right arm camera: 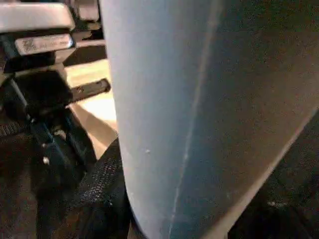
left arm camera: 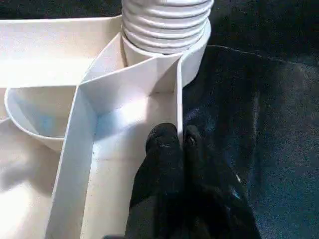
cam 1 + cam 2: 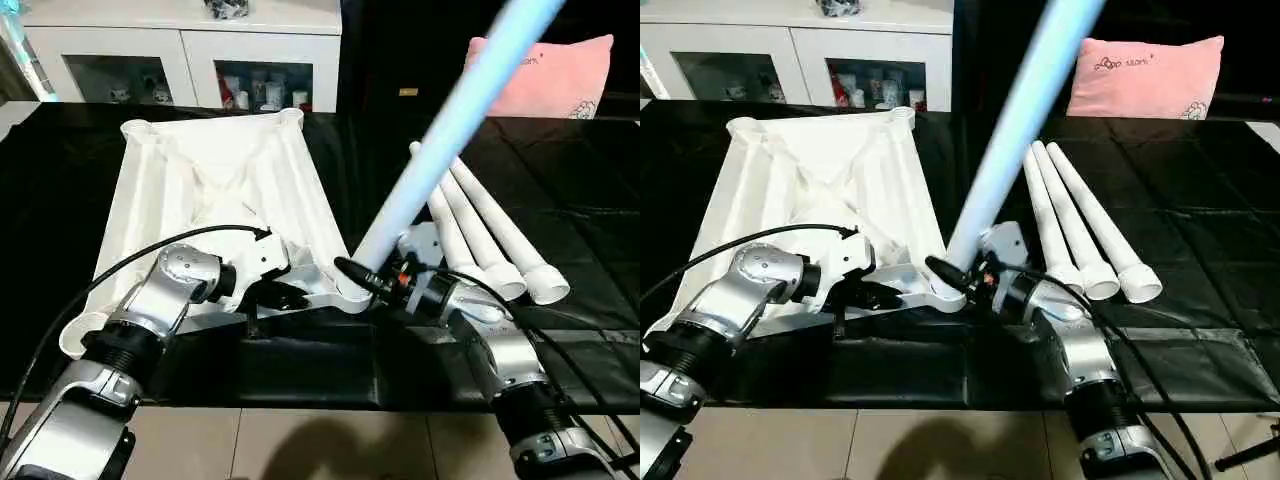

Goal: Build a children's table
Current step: Insert table leg to table base, then rotate leg to tighten

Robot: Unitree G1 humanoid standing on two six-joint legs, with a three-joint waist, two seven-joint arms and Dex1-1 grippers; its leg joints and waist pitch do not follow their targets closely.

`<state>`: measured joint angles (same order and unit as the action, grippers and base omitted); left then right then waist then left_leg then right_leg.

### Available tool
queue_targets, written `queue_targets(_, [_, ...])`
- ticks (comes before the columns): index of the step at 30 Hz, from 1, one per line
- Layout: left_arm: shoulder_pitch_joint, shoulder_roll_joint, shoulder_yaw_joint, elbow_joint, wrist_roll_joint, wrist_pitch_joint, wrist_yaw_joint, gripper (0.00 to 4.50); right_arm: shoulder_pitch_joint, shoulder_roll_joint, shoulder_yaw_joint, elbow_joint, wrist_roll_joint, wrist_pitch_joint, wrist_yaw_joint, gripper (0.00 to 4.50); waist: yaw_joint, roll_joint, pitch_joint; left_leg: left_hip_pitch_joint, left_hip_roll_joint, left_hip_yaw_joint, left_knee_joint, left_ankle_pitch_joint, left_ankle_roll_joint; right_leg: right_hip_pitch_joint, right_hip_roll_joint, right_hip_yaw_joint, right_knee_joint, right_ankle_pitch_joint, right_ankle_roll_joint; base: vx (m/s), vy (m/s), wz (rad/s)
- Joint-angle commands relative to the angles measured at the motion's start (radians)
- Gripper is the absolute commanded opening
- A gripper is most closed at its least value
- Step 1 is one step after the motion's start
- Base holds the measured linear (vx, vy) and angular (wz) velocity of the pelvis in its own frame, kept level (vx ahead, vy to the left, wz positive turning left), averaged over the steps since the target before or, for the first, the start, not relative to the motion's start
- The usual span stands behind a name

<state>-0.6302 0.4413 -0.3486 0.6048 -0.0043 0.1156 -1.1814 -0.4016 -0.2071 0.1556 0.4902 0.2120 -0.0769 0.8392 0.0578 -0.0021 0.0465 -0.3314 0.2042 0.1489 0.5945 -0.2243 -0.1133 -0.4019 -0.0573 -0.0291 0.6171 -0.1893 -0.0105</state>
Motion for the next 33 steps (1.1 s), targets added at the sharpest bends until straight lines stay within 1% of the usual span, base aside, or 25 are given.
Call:
queue_targets(1, [-0.008, 0.031, 0.007, 0.032, 0.044, 0.014, 0.028, 0.0, 0.062, -0.04, 0.071, 0.101, -0.097, 0.05, 0.041, 1.92, -0.001, 0.004, -0.051, -0.01, 0.013, 0.014, -0.078, -0.161, 0.021, 0.052, -0.059, 0.037, -0.072, -0.153, -0.244, 0.0, 0.0, 0.0])
queue_targets(2, [0.001, 0.034, 0.009, 0.02, 0.041, 0.013, 0.026, 0.0, 0.031, -0.036, 0.088, 0.119, -0.103, 0.058, 0.066, 1.92, -0.003, -0.015, -0.053, -0.012, 0.014, 0.017, -0.078, -0.154, 0.028, 0.055, -0.06, 0.035, -0.073, -0.146, -0.242, 0.0, 0.0, 0.0])
queue_targets(3, [0.002, 0.034, 0.009, 0.018, 0.041, 0.013, 0.026, 0.0, 0.028, -0.036, 0.09, 0.12, -0.103, 0.06, 0.069, 1.92, -0.001, -0.007, -0.055, -0.012, 0.014, 0.014, -0.078, -0.146, 0.027, 0.057, -0.063, 0.035, -0.068, -0.144, -0.246, 0.0, 0.0, 0.0])
queue_targets(4, [0.007, 0.036, 0.009, 0.011, 0.04, 0.014, 0.025, 0.0, 0.019, -0.035, 0.095, 0.123, -0.103, 0.066, 0.08, 1.92, -0.001, -0.004, -0.053, -0.011, 0.015, 0.016, -0.079, -0.148, 0.03, 0.053, -0.063, 0.034, -0.072, -0.152, -0.243, 0.0, 0.0, 0.0])
queue_targets(5, [0.021, 0.043, 0.008, -0.011, 0.034, 0.004, 0.008, 0.0, -0.007, -0.033, 0.111, 0.143, -0.109, 0.07, 0.11, 1.92, -0.003, -0.015, -0.053, -0.012, 0.016, 0.016, -0.08, -0.149, 0.031, 0.053, -0.063, 0.034, -0.074, -0.16, -0.24, 0.0, 0.0, 0.0])
queue_targets(6, [0.028, 0.048, 0.006, -0.024, 0.03, 0.003, -0.003, 0.0, -0.021, -0.03, 0.116, 0.156, -0.11, 0.071, 0.124, 1.92, -0.003, -0.019, -0.054, -0.013, 0.018, 0.014, -0.082, -0.155, 0.03, 0.055, -0.065, 0.032, -0.072, -0.174, -0.236, 0.0, 0.0, 0.0])
queue_targets(7, [0.031, 0.05, 0.006, -0.03, 0.029, 0.004, -0.005, 0.0, -0.025, -0.028, 0.117, 0.161, -0.109, 0.072, 0.128, 1.92, -0.005, -0.015, -0.053, -0.013, 0.019, 0.013, -0.084, -0.16, 0.026, 0.054, -0.066, 0.032, -0.072, -0.18, -0.232, 0.0, 0.0, 0.0])
queue_targets(8, [0.039, 0.057, 0.004, -0.048, 0.025, 0.007, -0.017, 0.0, -0.044, -0.022, 0.116, 0.178, -0.1, 0.081, 0.148, 1.92, -0.007, -0.03, -0.055, -0.013, 0.02, 0.014, -0.082, -0.155, 0.029, 0.054, -0.066, 0.031, -0.072, -0.176, -0.23, 0.0, 0.0, 0.0])
queue_targets(9, [0.042, 0.062, 0.002, -0.057, 0.022, 0.008, -0.026, 0.0, -0.059, -0.016, 0.115, 0.192, -0.092, 0.09, 0.162, 1.92, -0.008, -0.025, -0.056, -0.014, 0.021, 0.012, -0.084, -0.153, 0.031, 0.054, -0.067, 0.031, -0.068, -0.168, -0.233, 0.0, 0.0, 0.0])
queue_targets(10, [0.046, 0.065, 0.001, -0.067, 0.02, 0.01, -0.032, 0.0, -0.065, -0.015, 0.114, 0.197, -0.086, 0.096, 0.172, 1.92, -0.01, -0.029, -0.056, -0.014, 0.021, 0.012, -0.084, -0.152, 0.034, 0.053, -0.067, 0.031, -0.068, -0.163, -0.235, 0.0, 0.0, 0.0])
queue_targets(11, [0.046, 0.065, 0.001, -0.067, 0.02, 0.01, -0.032, 0.0, -0.065, -0.015, 0.114, 0.197, -0.086, 0.096, 0.172, 1.92, -0.011, -0.025, -0.055, -0.013, 0.021, 0.012, -0.085, -0.149, 0.033, 0.053, -0.067, 0.03, -0.068, -0.154, -0.236, 0.0, 0.0, 0.0])
queue_targets(12, [0.045, 0.07, 0.0, -0.071, 0.018, 0.009, -0.041, 0.0, -0.08, -0.011, 0.113, 0.214, -0.082, 0.096, 0.18, 1.92, -0.012, -0.024, -0.056, -0.012, 0.021, 0.012, -0.084, -0.147, 0.032, 0.052, -0.066, 0.03, -0.068, -0.146, -0.237, 0.0, 0.0, 0.0])
queue_targets(13, [0.044, 0.075, -0.004, -0.079, 0.018, 0.007, -0.053, 0.0, -0.098, -0.008, 0.112, 0.235, -0.079, 0.098, 0.196, 1.92, -0.015, -0.034, -0.057, -0.013, 0.021, 0.013, -0.085, -0.146, 0.032, 0.053, -0.066, 0.029, -0.067, -0.137, -0.241, 0.0, 0.0, 0.0])
queue_targets(16, [0.035, 0.084, -0.019, -0.094, 0.02, 0.0, -0.083, 0.0, -0.136, -0.007, 0.115, 0.287, -0.086, 0.093, 0.242, 1.92, -0.019, -0.028, -0.058, -0.011, 0.022, 0.012, -0.085, -0.155, 0.03, 0.052, -0.068, 0.029, -0.066, -0.135, -0.252, 0.0, 0.0, 0.0])
queue_targets(17, [0.035, 0.084, -0.019, -0.094, 0.02, 0.0, -0.083, 0.0, -0.136, -0.007, 0.115, 0.287, -0.086, 0.093, 0.242, 1.92, -0.02, -0.027, -0.058, -0.011, 0.022, 0.013, -0.084, -0.154, 0.03, 0.052, -0.067, 0.03, -0.066, -0.121, -0.256, 0.0, 0.0, 0.0])
queue_targets(18, [0.03, 0.084, -0.023, -0.095, 0.022, 0.0, -0.087, 0.0, -0.138, -0.009, 0.118, 0.294, -0.092, 0.087, 0.251, 1.92, -0.019, -0.023, -0.059, -0.011, 0.021, 0.013, -0.084, -0.146, 0.029, 0.053, -0.067, 0.03, -0.064, -0.101, -0.259, 0.0, 0.0, 0.0])
queue_targets(20, [0.018, 0.08, -0.033, -0.087, 0.027, -0.008, -0.099, 0.0, -0.128, -0.019, 0.131, 0.29, -0.108, 0.074, 0.271, 1.92, -0.018, -0.007, -0.06, -0.009, 0.021, 0.012, -0.082, -0.143, 0.021, 0.055, -0.066, 0.029, -0.061, -0.068, -0.267, 0.0, 0.0, 0.0])
queue_targets(21, [0.014, 0.078, -0.037, -0.084, 0.029, -0.011, -0.102, 0.0, -0.121, -0.023, 0.133, 0.283, -0.111, 0.071, 0.276, 1.92, -0.018, -0.003, -0.062, -0.009, 0.02, 0.012, -0.082, -0.138, 0.02, 0.056, -0.065, 0.029, -0.059, -0.045, -0.274, 0.0, 0.0, 0.0])
queue_targets(22, [0.01, 0.075, -0.042, -0.078, 0.033, -0.015, -0.106, 0.0, -0.112, -0.026, 0.134, 0.273, -0.111, 0.071, 0.281, 1.92, -0.017, 0.009, -0.062, -0.007, 0.019, 0.012, -0.081, -0.139, 0.018, 0.056, -0.064, 0.028, -0.06, -0.032, -0.277, 0.0, 0.0, 0.0])
queue_targets(23, [0.007, 0.072, -0.045, -0.073, 0.036, -0.02, -0.108, 0.0, -0.105, -0.029, 0.134, 0.264, -0.11, 0.072, 0.285, 1.92, -0.019, -0.003, -0.062, -0.009, 0.019, 0.013, -0.08, -0.132, 0.024, 0.058, -0.063, 0.027, -0.059, -0.011, -0.284, 0.0, 0.0, 0.0])
queue_targets(24, [0.006, 0.07, -0.047, -0.07, 0.036, -0.021, -0.11, 0.0, -0.102, -0.032, 0.135, 0.26, -0.109, 0.07, 0.287, 1.92, -0.018, -0.003, -0.062, -0.01, 0.018, 0.013, -0.081, -0.131, 0.026, 0.061, -0.063, 0.027, -0.059, -0.009, -0.285, 0.0, 0.0, 0.0])
queue_targets(26, [0.0, 0.063, -0.055, -0.065, 0.04, -0.031, -0.122, 0.0, -0.089, -0.043, 0.138, 0.245, -0.108, 0.065, 0.303, 1.92, -0.017, 0.005, -0.063, -0.008, 0.017, 0.014, -0.079, -0.131, 0.028, 0.063, -0.062, 0.027, -0.061, -0.005, -0.288, 0.0, 0.0, 0.0])
queue_targets(29, [-0.009, 0.058, -0.062, -0.058, 0.041, -0.042, -0.135, 0.0, -0.084, -0.047, 0.139, 0.239, -0.107, 0.065, 0.315, 1.92, -0.012, 0.006, -0.064, -0.008, 0.018, 0.015, -0.078, -0.121, 0.033, 0.063, -0.062, 0.027, -0.06, -0.001, -0.29, 0.0, 0.0, 0.0])
queue_targets(31, [-0.017, 0.053, -0.069, -0.053, 0.038, -0.05, -0.157, 0.0, -0.084, -0.045, 0.141, 0.242, -0.109, 0.065, 0.332, 1.92, -0.009, 0.012, -0.065, -0.008, 0.019, 0.014, -0.078, -0.119, 0.033, 0.063, -0.063, 0.025, -0.059, 0.004, -0.292, 0.0, 0.0, 0.0])
queue_targets(33, [-0.019, 0.052, -0.08, -0.053, 0.04, -0.055, -0.174, 0.0, -0.086, -0.044, 0.15, 0.245, -0.114, 0.056, 0.348, 1.92, -0.006, 0.01, -0.064, -0.008, 0.02, 0.015, -0.078, -0.122, 0.035, 0.064, -0.062, 0.025, -0.059, 0.011, -0.294, 0.0, 0.0, 0.0])
